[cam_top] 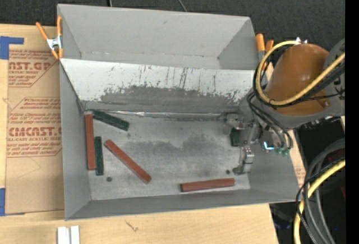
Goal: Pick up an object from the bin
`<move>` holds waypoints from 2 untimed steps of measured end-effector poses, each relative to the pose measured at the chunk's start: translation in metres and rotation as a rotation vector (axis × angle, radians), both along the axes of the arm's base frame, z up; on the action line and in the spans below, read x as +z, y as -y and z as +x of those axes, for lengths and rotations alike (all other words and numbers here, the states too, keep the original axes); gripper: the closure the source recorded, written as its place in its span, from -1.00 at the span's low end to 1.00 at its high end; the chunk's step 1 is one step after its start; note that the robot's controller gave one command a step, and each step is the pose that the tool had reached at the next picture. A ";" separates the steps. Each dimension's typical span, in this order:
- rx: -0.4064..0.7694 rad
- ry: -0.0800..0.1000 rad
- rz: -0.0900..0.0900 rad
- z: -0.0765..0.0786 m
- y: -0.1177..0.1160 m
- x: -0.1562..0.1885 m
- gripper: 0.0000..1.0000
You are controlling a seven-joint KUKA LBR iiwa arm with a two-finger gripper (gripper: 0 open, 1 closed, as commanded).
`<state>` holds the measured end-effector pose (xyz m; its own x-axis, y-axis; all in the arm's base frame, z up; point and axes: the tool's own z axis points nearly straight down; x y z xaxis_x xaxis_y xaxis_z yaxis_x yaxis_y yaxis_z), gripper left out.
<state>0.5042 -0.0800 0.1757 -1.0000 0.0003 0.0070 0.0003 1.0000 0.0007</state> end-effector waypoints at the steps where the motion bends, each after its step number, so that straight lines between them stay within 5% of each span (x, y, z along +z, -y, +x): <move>1: 0.001 0.008 -0.001 0.002 0.000 0.004 -1.00; 2: 0.072 0.016 -0.002 -0.003 0.001 -0.013 -1.00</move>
Offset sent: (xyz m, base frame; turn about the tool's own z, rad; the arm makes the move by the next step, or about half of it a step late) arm -0.0182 -0.0071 -0.0580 -0.2073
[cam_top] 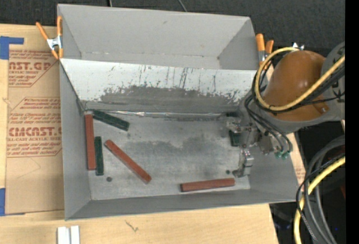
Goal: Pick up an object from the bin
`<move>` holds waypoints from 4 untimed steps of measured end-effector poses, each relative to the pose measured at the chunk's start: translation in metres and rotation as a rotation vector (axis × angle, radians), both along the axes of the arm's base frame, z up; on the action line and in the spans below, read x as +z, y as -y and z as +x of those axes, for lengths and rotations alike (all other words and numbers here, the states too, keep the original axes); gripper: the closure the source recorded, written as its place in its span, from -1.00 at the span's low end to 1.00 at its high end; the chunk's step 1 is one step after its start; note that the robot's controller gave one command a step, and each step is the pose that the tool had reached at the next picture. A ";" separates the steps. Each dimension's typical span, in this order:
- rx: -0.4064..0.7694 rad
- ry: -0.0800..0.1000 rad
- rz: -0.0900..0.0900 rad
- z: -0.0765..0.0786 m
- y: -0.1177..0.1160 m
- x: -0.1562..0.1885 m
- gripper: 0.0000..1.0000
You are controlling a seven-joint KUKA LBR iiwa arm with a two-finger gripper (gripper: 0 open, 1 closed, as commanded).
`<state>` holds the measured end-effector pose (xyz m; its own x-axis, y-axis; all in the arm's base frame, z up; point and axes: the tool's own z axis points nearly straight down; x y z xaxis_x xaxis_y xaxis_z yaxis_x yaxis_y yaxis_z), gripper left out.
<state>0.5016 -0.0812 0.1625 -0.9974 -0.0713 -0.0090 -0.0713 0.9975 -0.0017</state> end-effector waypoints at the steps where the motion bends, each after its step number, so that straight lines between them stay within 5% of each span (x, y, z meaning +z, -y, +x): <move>1: 0.200 -0.007 0.000 -0.015 0.006 -0.050 -1.00; 2: 0.071 -0.010 0.001 -0.019 0.046 -0.093 1.00; 3: 0.070 0.005 0.000 -0.015 0.046 -0.091 -1.00; 4: 0.071 0.005 -0.001 -0.015 0.046 -0.091 -1.00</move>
Offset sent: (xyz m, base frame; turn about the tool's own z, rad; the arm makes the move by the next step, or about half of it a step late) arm -0.0190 -0.0473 -0.0925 -0.0709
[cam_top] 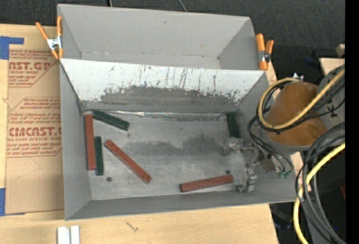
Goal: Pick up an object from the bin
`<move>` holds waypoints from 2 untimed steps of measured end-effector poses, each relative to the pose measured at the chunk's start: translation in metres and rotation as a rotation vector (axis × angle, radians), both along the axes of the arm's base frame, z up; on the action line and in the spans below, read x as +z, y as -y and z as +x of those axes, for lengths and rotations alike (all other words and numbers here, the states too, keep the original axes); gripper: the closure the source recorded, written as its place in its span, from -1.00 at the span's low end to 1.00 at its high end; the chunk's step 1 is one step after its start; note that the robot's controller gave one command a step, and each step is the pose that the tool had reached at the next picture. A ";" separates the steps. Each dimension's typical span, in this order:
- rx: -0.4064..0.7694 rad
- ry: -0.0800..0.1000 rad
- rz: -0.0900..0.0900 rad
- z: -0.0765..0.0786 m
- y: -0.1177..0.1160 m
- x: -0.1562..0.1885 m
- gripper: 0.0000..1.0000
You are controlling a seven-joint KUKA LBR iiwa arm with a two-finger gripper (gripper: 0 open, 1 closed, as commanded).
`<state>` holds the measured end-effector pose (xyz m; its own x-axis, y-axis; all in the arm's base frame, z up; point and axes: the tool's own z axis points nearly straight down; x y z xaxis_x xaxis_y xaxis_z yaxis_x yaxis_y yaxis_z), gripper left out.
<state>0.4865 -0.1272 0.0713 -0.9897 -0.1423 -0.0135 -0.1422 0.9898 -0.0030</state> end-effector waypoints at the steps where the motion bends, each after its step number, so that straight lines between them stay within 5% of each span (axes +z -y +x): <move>1: 0.300 -0.011 -0.001 -0.002 -0.023 -0.001 1.00; 2: 0.300 -0.011 -0.001 -0.002 -0.023 -0.001 1.00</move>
Offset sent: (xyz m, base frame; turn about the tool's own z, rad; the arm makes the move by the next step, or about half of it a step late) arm 0.0000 0.0000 0.0000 0.0000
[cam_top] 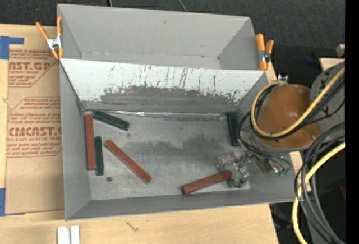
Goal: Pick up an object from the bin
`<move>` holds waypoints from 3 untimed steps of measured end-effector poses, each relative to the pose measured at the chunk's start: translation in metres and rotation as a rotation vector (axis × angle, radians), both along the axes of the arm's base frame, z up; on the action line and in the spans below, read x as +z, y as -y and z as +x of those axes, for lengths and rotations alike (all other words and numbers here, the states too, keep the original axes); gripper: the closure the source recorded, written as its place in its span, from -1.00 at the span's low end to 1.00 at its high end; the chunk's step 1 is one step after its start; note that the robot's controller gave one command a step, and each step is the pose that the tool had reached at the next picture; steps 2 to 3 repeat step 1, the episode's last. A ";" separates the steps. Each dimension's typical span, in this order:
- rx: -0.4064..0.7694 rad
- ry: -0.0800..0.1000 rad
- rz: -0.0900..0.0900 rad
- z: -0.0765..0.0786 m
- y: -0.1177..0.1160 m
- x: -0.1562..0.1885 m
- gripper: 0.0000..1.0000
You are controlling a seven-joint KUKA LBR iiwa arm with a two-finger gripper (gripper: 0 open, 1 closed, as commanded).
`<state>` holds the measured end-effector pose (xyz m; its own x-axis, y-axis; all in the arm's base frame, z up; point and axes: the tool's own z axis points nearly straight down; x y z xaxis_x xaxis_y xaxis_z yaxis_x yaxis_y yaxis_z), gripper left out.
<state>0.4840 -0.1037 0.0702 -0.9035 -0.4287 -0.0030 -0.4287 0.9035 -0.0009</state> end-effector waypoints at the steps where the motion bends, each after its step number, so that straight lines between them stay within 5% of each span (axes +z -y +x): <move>1: 0.043 0.003 0.000 0.002 0.001 0.141 1.00; 3: 0.043 0.003 0.000 0.002 0.001 0.141 1.00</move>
Offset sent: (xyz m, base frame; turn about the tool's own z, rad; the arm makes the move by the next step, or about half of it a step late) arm 0.0000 0.0000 0.0000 0.0000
